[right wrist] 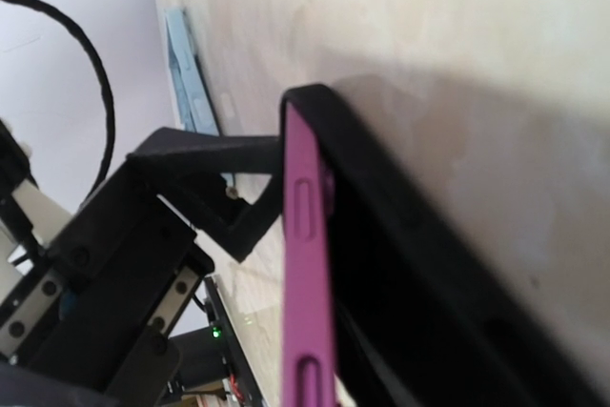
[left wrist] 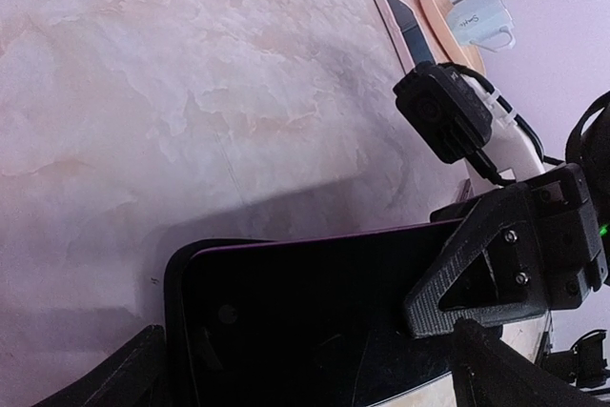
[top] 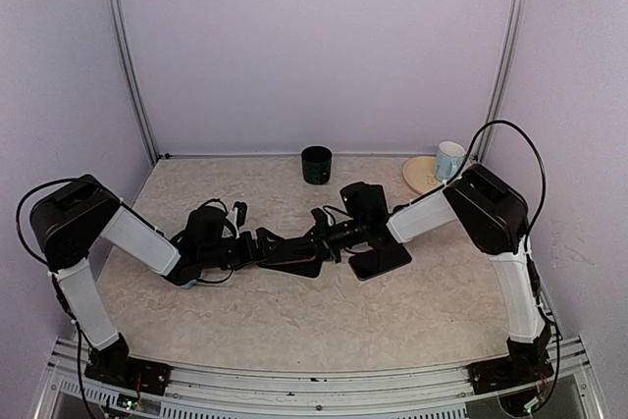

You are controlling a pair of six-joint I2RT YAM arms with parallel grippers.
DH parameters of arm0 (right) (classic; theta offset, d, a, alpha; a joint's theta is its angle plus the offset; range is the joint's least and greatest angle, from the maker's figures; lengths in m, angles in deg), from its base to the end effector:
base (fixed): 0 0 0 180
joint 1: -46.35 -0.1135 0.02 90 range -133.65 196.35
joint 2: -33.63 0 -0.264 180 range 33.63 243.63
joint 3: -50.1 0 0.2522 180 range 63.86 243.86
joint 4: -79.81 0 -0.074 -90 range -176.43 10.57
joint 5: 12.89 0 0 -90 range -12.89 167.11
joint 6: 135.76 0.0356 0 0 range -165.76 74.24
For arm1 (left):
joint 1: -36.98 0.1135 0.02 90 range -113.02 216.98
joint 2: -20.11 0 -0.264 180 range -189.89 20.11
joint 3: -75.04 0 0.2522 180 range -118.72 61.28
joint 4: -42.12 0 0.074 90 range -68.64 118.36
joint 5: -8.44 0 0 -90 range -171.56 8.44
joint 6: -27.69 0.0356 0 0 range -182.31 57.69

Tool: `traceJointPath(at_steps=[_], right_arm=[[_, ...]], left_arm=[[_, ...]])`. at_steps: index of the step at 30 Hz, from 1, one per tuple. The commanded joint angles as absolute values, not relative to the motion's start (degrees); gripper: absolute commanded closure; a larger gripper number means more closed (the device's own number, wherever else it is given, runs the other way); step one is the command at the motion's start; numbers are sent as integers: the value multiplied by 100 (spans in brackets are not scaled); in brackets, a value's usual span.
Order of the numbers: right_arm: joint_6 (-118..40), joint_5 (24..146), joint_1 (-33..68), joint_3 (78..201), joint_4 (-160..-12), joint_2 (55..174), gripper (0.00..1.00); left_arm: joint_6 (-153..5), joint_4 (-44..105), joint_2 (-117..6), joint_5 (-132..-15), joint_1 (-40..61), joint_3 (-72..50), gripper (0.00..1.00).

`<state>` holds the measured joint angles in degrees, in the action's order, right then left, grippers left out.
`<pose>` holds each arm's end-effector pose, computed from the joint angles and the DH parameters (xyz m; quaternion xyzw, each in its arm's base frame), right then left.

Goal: Put the phone into the phone case
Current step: Install the phone on the phone case.

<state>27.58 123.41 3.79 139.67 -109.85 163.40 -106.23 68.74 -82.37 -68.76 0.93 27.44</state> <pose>0.3262 0.3344 0.1035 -0.0239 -0.8216 -0.5676 0.0474 0.2524 -0.1935 0.1135 -0.0015 0.8549 -0.4010 0.3292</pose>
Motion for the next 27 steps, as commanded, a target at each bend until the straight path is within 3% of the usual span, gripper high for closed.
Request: traceJointPath(at_steps=[1,27], right_arm=[[2798,12451,290,14082,-10998,16560,100],[3017,12991,297,14075,-11554,16797,100]], left_arm=[[-10655,7217,-8347,-6085,-232,2771,1],[-10654,7591,-8379,-5651,-302,2766,1]])
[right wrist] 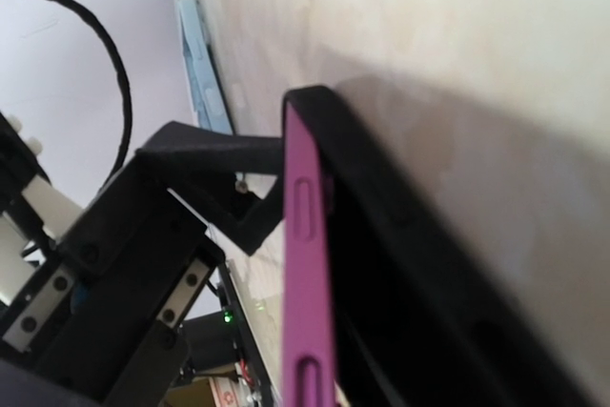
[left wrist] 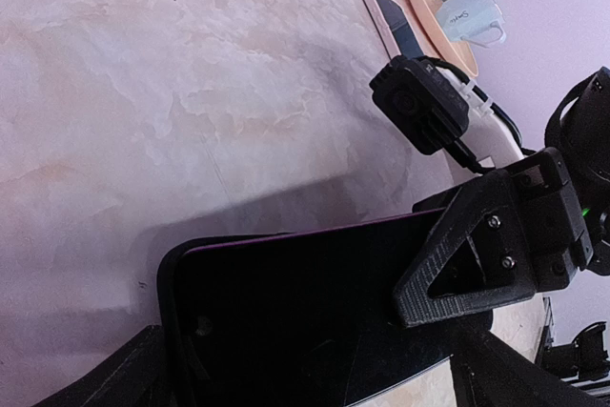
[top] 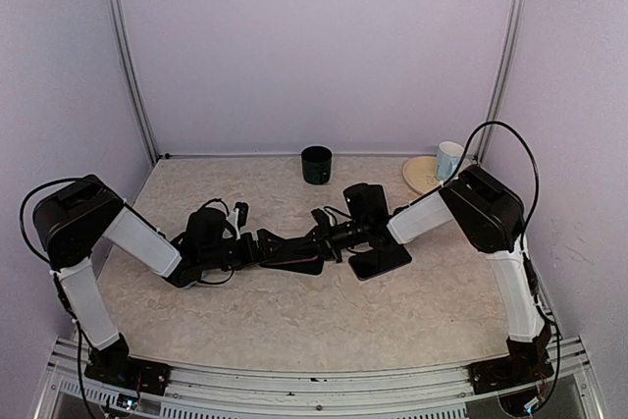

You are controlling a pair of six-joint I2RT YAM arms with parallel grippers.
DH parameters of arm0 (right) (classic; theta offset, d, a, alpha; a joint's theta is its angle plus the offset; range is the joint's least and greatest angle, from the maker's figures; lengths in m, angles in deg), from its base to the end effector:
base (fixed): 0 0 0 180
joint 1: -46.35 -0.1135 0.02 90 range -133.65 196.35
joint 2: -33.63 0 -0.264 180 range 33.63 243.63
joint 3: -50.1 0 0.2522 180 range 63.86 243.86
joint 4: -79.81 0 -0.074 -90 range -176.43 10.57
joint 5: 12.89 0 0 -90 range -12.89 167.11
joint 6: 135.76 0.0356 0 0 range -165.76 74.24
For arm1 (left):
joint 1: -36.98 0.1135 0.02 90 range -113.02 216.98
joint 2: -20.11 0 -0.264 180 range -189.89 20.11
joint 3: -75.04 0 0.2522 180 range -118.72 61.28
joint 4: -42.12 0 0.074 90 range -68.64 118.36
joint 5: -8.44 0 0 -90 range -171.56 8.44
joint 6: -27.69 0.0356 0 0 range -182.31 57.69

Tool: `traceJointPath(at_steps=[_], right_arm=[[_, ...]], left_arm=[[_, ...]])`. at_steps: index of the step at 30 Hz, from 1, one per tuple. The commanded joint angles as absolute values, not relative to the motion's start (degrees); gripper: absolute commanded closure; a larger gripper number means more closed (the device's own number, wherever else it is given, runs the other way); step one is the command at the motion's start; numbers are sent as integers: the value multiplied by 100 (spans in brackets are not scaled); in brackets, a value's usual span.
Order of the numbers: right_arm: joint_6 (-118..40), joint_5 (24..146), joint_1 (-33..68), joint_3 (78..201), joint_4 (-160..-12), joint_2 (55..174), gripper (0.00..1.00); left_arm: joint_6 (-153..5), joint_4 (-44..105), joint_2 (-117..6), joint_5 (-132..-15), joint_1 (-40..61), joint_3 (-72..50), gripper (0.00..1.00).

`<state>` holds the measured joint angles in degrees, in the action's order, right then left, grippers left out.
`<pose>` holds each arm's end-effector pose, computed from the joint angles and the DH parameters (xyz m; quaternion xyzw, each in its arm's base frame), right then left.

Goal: Put the phone into the phone case
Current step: Install the phone on the phone case.

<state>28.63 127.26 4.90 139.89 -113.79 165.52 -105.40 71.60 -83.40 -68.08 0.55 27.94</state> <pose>0.3330 0.3306 0.0948 -0.0129 -0.8079 -0.5858 0.0626 0.2510 -0.1955 0.1109 0.0121 0.8486 -0.4091 0.3353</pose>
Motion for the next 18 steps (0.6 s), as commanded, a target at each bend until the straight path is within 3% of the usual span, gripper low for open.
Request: traceJointPath(at_steps=[1,18], right_arm=[[3013,12993,292,14062,-11579,16782,100],[2844,12975,355,13630,-12448,16291,100]], left_arm=[[-10665,7591,-8367,-5665,-289,2781,1],[-10480,6877,-7634,-6218,77,3061,1]])
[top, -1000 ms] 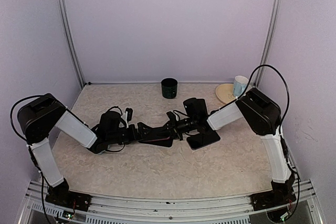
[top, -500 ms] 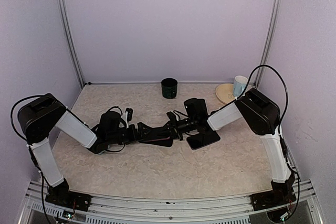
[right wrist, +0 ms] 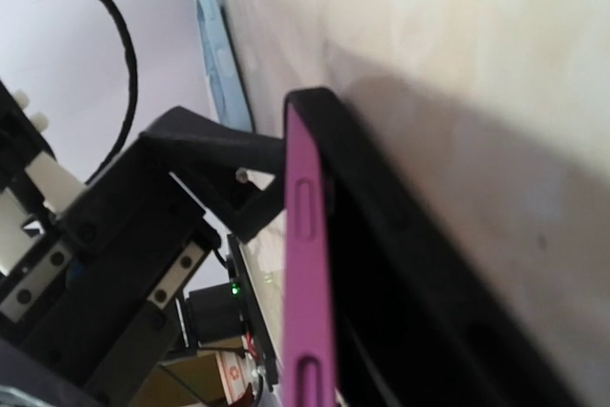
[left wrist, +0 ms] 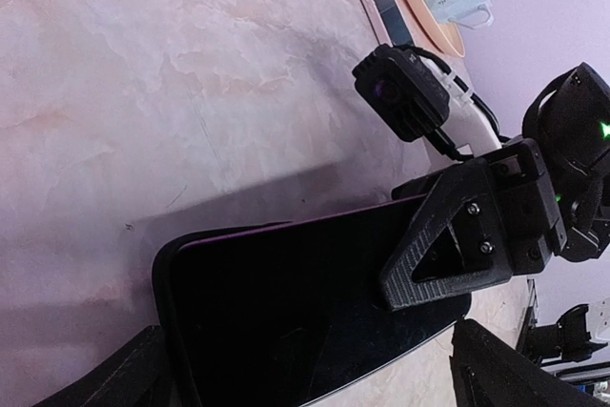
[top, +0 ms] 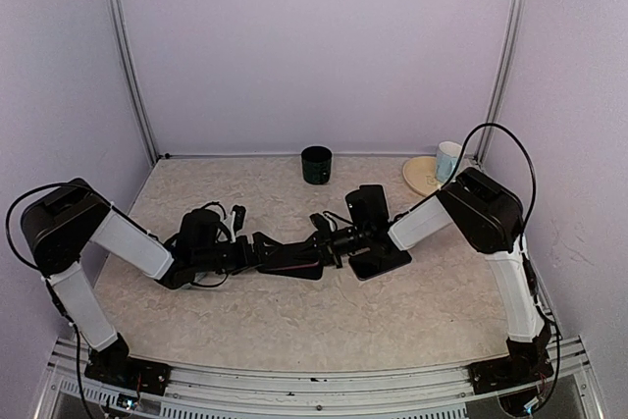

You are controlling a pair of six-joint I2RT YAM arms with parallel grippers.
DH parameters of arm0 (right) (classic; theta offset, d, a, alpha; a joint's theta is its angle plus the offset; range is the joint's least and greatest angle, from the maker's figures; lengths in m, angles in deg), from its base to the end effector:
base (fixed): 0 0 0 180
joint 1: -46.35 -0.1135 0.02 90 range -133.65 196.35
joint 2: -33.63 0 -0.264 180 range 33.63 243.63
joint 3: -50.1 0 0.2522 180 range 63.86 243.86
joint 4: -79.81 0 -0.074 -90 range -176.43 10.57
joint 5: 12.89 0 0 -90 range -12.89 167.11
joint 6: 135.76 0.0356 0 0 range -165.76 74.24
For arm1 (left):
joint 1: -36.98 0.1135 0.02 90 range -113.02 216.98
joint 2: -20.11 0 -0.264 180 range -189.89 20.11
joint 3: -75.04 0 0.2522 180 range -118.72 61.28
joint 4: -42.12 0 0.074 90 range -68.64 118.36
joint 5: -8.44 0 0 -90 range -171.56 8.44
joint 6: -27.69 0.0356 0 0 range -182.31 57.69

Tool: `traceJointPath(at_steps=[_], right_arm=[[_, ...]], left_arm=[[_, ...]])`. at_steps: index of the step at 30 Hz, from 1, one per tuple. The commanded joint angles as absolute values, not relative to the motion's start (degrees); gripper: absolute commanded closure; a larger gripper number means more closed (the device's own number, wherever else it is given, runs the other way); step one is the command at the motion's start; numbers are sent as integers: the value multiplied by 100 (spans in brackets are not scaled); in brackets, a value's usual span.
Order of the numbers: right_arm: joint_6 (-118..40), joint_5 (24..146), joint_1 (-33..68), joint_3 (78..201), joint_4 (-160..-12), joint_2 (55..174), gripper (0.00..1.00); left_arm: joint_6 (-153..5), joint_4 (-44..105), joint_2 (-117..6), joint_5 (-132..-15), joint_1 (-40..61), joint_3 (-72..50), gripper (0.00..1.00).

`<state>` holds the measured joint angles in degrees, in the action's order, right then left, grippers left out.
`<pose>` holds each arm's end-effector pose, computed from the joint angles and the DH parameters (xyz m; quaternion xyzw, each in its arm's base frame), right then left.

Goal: Put the phone into the phone case
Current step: Install the phone on the phone case.

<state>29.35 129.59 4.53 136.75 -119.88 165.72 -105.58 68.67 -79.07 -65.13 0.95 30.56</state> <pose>0.3241 0.3278 0.0881 0.0077 -0.7951 -0.6024 0.0697 0.2393 -0.1865 0.1173 0.0197 0.8520 -0.4189 0.3134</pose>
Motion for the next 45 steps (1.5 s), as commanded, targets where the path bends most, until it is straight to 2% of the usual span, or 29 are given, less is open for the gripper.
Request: traceJointPath(at_steps=[1,15,37,45], right_arm=[[2809,12975,357,13621,-12456,16271,100],[2663,13032,358,13266,-12938,15920,100],[2198,13283,306,12936,-13458,15753,100],[1774,13370,300,12812,-13388,15688,100]], left_arm=[[-10475,6850,-7638,-6229,77,3061,1],[-10520,6778,-7397,-6789,103,3249,1],[-10765,7756,-7723,-5412,59,3122,1],[-10958,8389,-7771,-4978,51,3238,9]])
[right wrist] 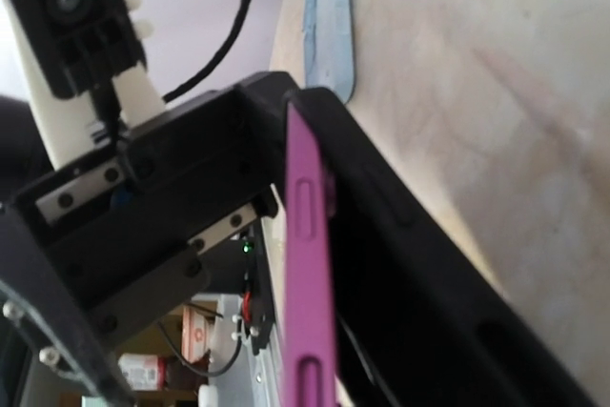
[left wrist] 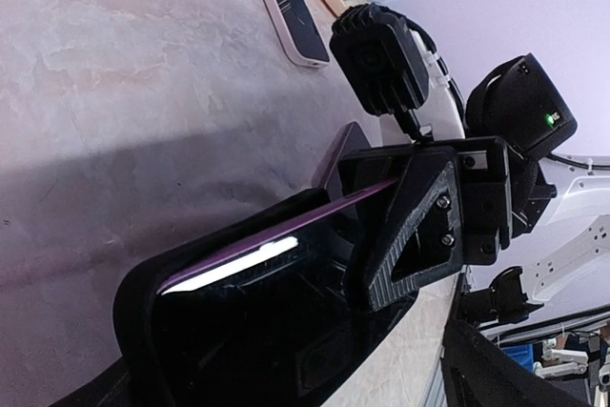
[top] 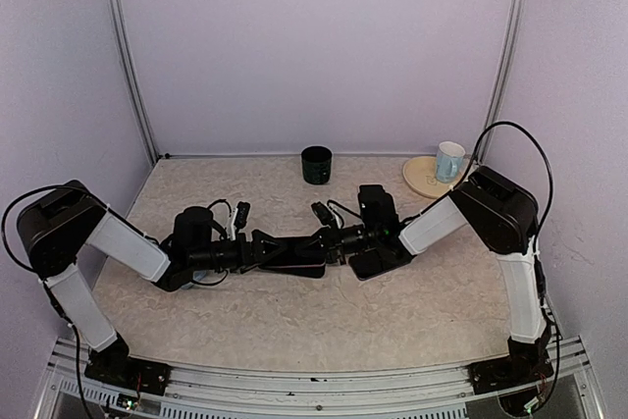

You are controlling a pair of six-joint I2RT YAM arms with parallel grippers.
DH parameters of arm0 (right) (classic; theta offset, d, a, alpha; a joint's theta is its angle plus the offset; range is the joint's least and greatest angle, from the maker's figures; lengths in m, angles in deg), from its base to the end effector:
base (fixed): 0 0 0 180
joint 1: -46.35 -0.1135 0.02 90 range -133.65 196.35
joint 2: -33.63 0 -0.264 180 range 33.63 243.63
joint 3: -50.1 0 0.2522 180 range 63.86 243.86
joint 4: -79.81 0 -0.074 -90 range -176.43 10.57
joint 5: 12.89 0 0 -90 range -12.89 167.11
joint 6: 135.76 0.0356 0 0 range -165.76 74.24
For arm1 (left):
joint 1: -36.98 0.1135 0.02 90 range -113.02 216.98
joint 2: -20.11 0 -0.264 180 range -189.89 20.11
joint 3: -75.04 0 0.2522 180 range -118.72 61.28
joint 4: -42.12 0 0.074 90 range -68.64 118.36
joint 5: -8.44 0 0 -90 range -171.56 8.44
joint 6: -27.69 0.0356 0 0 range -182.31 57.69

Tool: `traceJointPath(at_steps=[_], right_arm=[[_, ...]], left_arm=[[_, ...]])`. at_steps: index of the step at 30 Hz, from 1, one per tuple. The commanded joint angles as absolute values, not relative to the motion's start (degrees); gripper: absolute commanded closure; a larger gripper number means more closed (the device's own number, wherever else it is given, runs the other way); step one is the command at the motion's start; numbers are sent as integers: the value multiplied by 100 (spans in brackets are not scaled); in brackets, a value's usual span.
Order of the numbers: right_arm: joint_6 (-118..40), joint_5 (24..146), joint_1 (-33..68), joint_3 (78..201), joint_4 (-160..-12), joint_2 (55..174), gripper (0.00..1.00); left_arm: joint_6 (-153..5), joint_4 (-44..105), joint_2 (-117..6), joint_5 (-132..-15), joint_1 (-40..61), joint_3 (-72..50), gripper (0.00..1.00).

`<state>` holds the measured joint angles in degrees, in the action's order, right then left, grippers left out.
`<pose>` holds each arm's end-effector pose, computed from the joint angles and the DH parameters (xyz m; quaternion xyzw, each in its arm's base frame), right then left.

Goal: Put the phone into the phone case
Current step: Install the phone on the phone case.

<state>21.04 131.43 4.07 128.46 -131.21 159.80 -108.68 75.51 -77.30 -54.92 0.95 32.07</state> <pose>0.3031 0.3147 0.1124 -0.1143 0.7558 0.6447 0.0093 0.2328 -0.1891 0.1321 0.0576 0.8107 -0.5057 0.2893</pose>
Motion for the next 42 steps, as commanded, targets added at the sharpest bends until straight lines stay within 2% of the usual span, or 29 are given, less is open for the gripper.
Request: traceJointPath(at_steps=[1,24,42], right_arm=[[1739,13383,302,12804,-13375,15678,100],[1004,13530,293,12860,-12746,15592,100],[978,13546,301,12792,-12847,15503,100]], left_arm=[[-10987,8466,-7786,-4931,51,3241,11],[-11096,9277,-7670,-4340,-2,3372,63],[-11318,10017,-7692,-4109,-90,3530,89]])
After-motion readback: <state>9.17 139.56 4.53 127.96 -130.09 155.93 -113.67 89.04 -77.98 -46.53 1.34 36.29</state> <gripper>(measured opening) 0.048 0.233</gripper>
